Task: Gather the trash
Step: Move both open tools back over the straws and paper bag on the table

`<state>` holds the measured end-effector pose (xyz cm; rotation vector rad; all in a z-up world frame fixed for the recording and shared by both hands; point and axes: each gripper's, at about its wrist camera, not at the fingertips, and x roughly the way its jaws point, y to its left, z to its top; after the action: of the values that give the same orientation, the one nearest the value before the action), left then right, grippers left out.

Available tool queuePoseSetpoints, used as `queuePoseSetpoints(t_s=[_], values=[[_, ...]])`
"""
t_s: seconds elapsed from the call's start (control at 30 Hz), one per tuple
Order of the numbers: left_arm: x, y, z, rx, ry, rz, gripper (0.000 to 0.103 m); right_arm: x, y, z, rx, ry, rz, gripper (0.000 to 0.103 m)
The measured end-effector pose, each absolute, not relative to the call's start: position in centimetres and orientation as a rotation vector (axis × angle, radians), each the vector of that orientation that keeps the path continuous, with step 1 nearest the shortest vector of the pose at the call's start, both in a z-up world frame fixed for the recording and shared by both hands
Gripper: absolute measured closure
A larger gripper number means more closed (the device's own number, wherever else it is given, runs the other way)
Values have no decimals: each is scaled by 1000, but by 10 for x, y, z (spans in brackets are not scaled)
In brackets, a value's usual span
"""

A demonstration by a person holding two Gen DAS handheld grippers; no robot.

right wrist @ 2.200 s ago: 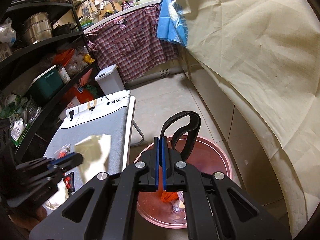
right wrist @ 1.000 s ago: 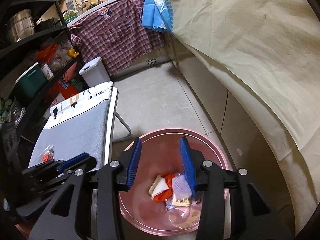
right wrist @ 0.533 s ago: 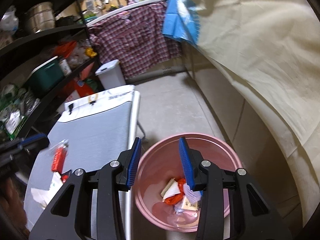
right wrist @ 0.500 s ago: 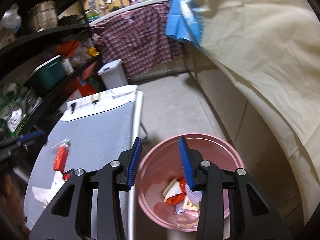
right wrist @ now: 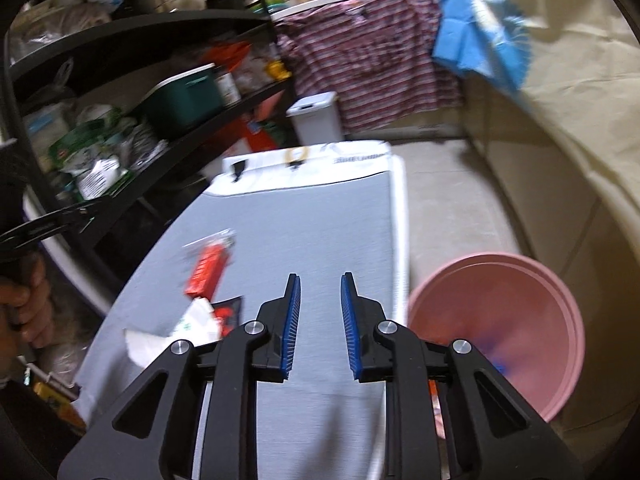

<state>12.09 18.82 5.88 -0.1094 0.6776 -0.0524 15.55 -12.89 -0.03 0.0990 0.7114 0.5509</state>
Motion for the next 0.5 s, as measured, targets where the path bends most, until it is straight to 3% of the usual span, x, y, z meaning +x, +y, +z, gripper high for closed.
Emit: queuePoseSetpoints(t_s=[0.5], values=[[129,240,13,-138,732,-21,85,154,-21,-53,-10,869,766,80]])
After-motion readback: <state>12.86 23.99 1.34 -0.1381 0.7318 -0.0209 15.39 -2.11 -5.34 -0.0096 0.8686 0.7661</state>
